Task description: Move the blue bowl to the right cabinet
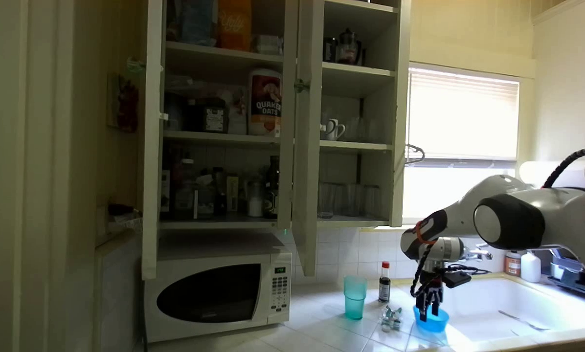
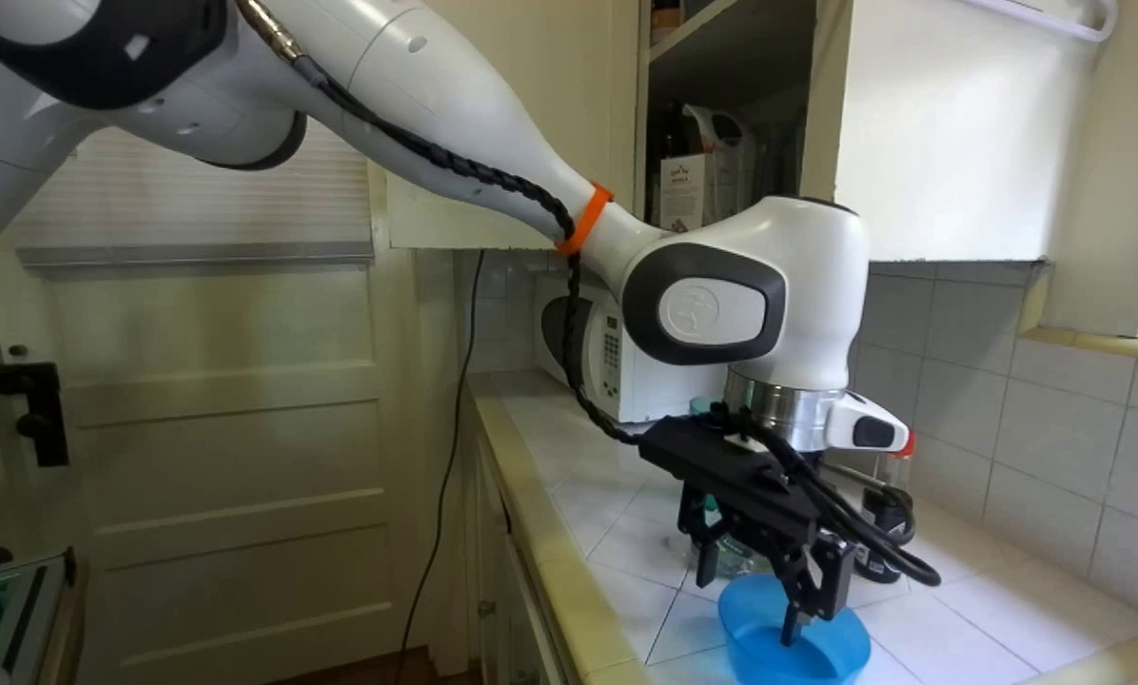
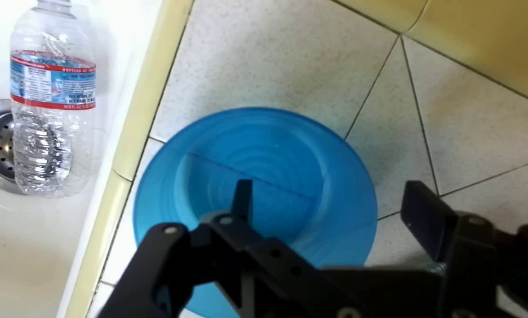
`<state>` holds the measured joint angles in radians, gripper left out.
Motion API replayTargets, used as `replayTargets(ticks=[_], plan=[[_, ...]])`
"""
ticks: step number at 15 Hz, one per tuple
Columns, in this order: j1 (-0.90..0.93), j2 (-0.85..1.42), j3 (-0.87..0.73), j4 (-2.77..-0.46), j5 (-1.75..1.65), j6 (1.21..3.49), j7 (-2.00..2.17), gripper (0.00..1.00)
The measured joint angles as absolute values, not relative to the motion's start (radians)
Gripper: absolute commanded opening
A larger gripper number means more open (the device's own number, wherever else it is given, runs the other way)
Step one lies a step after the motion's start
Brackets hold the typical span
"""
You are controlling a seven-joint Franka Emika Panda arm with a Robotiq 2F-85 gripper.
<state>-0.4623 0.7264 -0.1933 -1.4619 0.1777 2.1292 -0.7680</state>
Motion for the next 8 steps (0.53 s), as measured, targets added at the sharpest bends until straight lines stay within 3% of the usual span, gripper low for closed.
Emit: replayTargets(ticks=[6,8], plan=[[-0.463,0.757,-0.174,-1.413,0.142,2.108,-0.729,0.09],[-0.464,0.757,-0.17,-1.407,0.134,2.1,-0.722,0.0]])
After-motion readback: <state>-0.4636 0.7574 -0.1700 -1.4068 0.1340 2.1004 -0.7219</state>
